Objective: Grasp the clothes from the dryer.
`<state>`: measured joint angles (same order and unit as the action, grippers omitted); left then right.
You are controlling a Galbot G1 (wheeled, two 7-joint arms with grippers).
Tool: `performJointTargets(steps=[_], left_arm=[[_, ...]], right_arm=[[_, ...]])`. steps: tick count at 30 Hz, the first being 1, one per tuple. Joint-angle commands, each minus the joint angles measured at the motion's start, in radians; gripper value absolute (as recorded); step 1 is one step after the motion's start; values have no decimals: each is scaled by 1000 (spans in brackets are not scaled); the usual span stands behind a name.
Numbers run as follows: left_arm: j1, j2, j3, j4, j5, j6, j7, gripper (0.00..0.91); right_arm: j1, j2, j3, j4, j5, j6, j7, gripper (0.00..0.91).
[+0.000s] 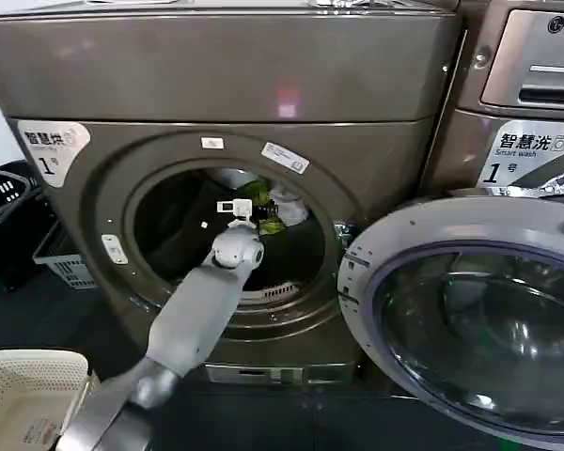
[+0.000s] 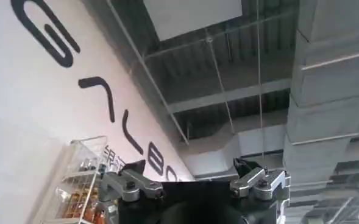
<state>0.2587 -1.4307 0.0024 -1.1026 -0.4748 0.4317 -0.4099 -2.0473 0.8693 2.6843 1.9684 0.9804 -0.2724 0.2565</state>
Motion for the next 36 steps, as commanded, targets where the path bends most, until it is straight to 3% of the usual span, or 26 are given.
performJointTargets(steps=[1, 12, 23, 36], left_arm=[[-114, -30, 33, 243, 28, -18, 108, 907], [-210, -47, 96, 420, 102, -24, 271, 907], [-342, -36, 211, 593, 376, 22, 711, 907], [-421, -36, 374, 739, 680, -98, 1102, 907]], right_arm=[[5, -2, -3, 4, 5, 1, -1, 907], [21, -7, -15, 3, 6, 2, -8, 907], [25, -14, -18, 2, 6, 3, -13, 907], [18, -20, -14, 0, 5, 2, -18, 907]])
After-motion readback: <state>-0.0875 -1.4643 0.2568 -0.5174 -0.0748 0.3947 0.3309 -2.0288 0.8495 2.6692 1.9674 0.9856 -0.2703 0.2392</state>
